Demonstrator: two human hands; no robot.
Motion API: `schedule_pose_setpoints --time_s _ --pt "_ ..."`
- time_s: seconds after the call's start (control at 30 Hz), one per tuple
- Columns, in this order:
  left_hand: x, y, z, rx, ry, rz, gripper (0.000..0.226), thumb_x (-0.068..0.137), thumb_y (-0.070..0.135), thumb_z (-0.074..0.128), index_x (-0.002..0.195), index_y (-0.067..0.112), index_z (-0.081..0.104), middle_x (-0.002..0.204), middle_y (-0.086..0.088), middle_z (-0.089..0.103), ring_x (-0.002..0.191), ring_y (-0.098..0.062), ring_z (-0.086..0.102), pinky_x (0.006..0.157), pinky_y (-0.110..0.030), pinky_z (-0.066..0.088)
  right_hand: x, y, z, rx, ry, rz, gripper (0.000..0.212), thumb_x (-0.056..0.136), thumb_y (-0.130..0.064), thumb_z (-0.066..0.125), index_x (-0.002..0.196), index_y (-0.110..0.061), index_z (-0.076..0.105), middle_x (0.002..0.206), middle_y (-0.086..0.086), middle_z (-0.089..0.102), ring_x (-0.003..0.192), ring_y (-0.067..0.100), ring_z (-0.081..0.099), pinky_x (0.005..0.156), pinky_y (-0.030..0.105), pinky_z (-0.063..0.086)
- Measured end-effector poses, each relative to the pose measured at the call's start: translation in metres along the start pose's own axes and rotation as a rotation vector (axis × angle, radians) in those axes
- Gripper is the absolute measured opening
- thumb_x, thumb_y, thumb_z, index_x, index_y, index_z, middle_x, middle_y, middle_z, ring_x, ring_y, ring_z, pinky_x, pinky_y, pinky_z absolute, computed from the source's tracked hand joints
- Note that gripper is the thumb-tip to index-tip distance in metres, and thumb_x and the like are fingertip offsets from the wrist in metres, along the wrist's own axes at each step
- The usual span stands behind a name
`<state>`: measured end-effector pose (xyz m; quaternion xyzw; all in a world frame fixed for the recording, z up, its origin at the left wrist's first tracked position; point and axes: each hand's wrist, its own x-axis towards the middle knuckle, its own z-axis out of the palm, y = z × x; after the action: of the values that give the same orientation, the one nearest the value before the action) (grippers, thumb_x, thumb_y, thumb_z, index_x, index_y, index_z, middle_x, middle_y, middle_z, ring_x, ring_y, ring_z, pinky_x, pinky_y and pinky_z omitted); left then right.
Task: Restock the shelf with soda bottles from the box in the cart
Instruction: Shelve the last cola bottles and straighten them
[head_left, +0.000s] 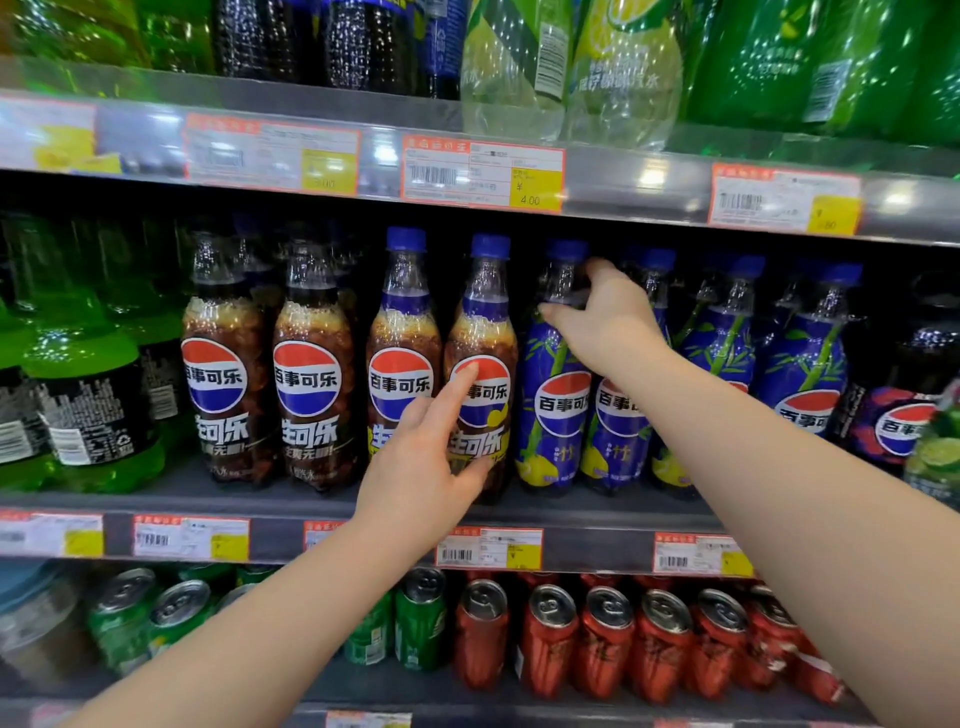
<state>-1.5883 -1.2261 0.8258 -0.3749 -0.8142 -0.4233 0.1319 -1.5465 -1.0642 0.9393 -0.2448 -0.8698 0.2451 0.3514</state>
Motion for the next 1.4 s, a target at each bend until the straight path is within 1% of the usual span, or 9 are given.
schedule_pose_setpoints --time_s 0.33,0.5,0.77,0.97,1.03,1.1,1.17,1.27,1.4 --pt "0.000 -0.004 0.005 -0.016 0.019 0.011 0.083 0.079 0.030 0.067 0.142 0.049 0.015 0.104 0.011 0.042 0.082 -0.011 0.052 0.076 -0.030 0.047 -0.009 0.009 -0.013 0.051 0.016 0.045 0.066 0.069 -0.044 0.075 0.124 -0.016 0.051 0.119 0.006 0.062 0.107 0.027 0.059 0.088 0.039 0.051" --pt "0.001 -0.004 0.005 -0.023 0.024 0.016 0.083 0.079 0.029 0.067 0.141 0.049 0.015 0.103 0.011 0.043 0.081 -0.009 0.052 0.076 -0.031 0.049 -0.010 0.011 -0.010 0.061 0.024 0.029 0.064 0.075 -0.041 0.072 0.129 -0.014 0.050 0.127 0.007 0.059 0.113 0.027 0.056 0.095 0.042 0.048" --pt "-0.001 -0.003 0.005 -0.020 0.037 0.007 0.082 0.079 0.028 0.068 0.141 0.049 0.019 0.102 0.010 0.046 0.079 -0.010 0.053 0.075 -0.033 0.049 -0.014 0.012 -0.005 0.068 0.081 0.009 0.059 0.077 -0.047 0.068 0.126 -0.018 0.052 0.122 0.004 0.062 0.110 0.025 0.058 0.087 0.034 0.048" --pt "-0.001 0.010 0.010 -0.025 0.088 0.070 0.070 0.078 0.022 0.069 0.138 0.036 0.036 0.095 0.010 0.045 0.084 -0.014 0.053 0.078 -0.036 0.049 -0.012 0.024 -0.010 0.225 0.013 -0.020 0.062 0.075 -0.040 0.072 0.128 -0.015 0.052 0.121 0.004 0.062 0.109 0.022 0.059 0.094 0.042 0.049" --pt "0.002 0.020 0.013 -0.018 0.124 0.111 0.061 0.077 0.024 0.069 0.133 0.029 0.044 0.102 0.010 0.045 0.092 -0.014 0.052 0.083 -0.035 0.048 -0.013 0.032 -0.017 0.291 0.051 -0.080 0.054 0.079 -0.031 0.070 0.127 -0.014 0.053 0.112 0.003 0.065 0.098 0.016 0.062 0.091 0.031 0.050" --pt "0.007 0.029 0.015 -0.009 0.180 0.161 0.052 0.075 0.030 0.065 0.125 0.021 0.052 0.109 0.006 0.048 0.097 -0.014 0.052 0.087 -0.032 0.047 -0.013 0.042 -0.032 0.325 0.141 -0.137 0.033 0.082 -0.021 0.066 0.114 -0.016 0.060 0.086 -0.006 0.064 0.075 0.006 0.060 0.077 0.018 0.049" --pt "0.014 0.039 0.018 0.046 0.265 0.229 0.051 0.071 0.038 0.057 0.118 0.016 0.057 0.111 0.000 0.053 0.100 -0.016 0.052 0.088 -0.027 0.044 -0.009 0.053 -0.046 0.321 0.224 -0.168 0.019 0.081 -0.017 0.066 0.099 -0.021 0.060 0.073 -0.009 0.056 0.066 0.008 0.054 0.074 0.025 0.049" --pt "0.026 0.058 0.023 0.178 0.365 0.265 0.053 0.069 0.042 0.053 0.114 0.014 0.058 0.108 -0.006 0.058 0.099 -0.024 0.054 0.085 -0.037 0.046 0.006 0.064 -0.054 0.213 0.190 -0.137 0.036 0.077 -0.028 0.071 0.110 -0.016 0.058 0.095 0.003 0.061 0.087 0.023 0.059 0.088 0.041 0.049" --pt "0.045 0.077 0.029 0.400 0.342 0.269 0.066 0.061 0.048 0.062 0.119 0.017 0.054 0.115 -0.009 0.061 0.106 -0.030 0.056 0.088 -0.047 0.044 0.017 0.063 -0.052 0.033 0.061 -0.036 0.066 0.074 -0.045 0.071 0.125 -0.010 0.047 0.123 0.016 0.058 0.113 0.035 0.055 0.092 0.037 0.045"
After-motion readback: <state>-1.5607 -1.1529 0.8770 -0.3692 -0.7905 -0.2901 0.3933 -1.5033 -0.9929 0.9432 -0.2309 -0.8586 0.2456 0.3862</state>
